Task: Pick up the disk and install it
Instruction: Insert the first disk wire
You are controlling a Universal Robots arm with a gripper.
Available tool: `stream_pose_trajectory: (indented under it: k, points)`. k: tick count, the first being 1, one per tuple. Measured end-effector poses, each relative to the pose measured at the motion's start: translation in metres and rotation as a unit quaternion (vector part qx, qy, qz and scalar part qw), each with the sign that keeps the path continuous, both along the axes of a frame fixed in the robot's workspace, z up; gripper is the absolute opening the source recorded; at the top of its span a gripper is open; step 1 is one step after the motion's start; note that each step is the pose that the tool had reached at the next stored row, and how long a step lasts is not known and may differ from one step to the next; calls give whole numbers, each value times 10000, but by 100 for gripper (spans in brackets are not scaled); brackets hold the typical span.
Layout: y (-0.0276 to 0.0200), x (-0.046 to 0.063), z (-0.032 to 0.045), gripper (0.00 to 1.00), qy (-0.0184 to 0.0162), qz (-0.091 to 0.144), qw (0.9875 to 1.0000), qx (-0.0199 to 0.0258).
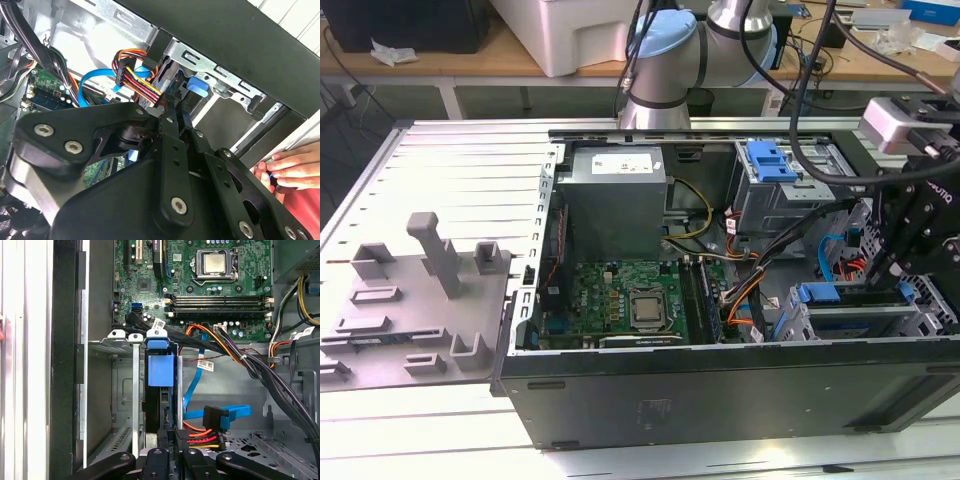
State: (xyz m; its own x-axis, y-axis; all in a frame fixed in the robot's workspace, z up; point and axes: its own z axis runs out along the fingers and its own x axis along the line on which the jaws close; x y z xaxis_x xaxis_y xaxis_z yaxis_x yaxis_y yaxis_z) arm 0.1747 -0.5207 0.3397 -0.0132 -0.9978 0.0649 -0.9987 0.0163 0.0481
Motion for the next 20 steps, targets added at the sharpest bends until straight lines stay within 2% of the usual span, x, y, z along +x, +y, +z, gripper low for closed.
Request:
stream_pose_trajectory:
  k: [20]
  points:
    - [0, 2, -44, 17, 0, 0, 10000, 0]
